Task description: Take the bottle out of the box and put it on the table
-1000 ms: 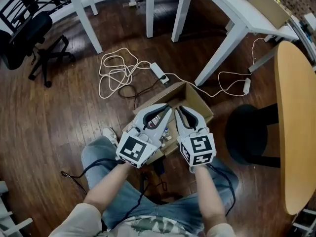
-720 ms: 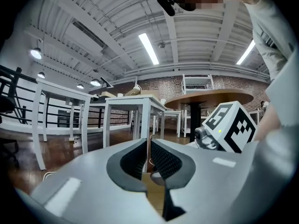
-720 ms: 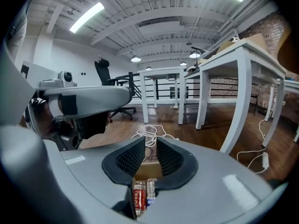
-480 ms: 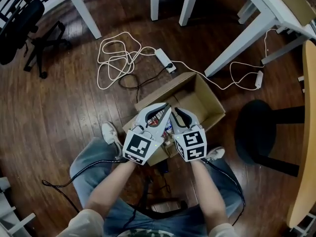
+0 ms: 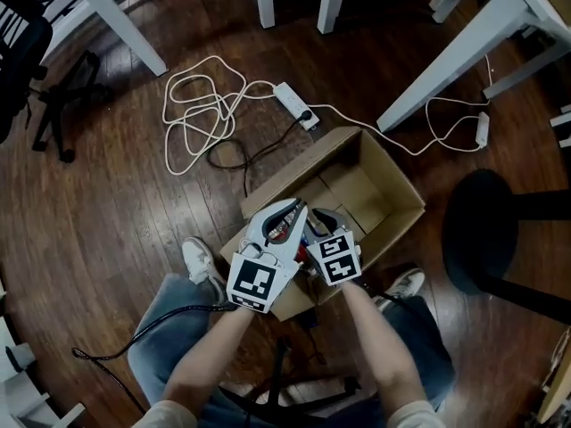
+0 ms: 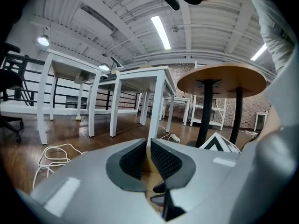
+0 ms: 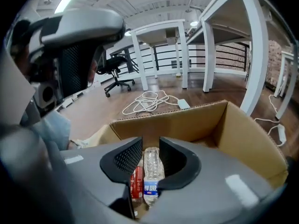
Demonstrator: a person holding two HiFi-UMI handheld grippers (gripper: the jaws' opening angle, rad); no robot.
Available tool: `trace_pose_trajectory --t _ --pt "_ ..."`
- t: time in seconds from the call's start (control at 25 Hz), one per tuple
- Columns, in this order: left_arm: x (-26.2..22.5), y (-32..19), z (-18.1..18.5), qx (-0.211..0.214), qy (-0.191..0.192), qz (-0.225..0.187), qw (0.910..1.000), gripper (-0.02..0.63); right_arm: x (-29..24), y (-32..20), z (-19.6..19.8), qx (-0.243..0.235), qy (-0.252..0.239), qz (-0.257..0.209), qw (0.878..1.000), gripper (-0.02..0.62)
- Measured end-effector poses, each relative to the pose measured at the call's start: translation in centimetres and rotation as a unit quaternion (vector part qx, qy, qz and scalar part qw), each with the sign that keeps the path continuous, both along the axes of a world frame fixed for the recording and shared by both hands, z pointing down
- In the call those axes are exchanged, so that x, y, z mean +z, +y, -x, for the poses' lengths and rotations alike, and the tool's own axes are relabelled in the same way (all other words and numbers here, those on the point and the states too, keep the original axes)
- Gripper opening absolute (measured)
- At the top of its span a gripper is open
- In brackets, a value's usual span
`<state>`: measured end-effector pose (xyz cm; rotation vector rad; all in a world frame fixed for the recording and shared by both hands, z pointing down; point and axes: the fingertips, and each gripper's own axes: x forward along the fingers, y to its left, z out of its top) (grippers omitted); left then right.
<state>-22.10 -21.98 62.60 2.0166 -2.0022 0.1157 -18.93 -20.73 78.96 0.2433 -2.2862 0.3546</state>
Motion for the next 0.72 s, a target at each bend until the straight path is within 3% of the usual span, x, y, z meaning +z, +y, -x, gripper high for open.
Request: trace_pose_trajectory --t 0.4,0.72 --pt "3.9 0.1 -0.7 0.019 0.014 0.030 0.9993 0.006 12.4 1.7 -1.9 -0.029 0.110 0.039 0.993 0.153" --pt "6.1 1.2 -0.1 0.019 0.019 0.058 0.9980 0.006 17.0 3.0 -2.5 -0.048 0.160 0.062 0.984 0.216"
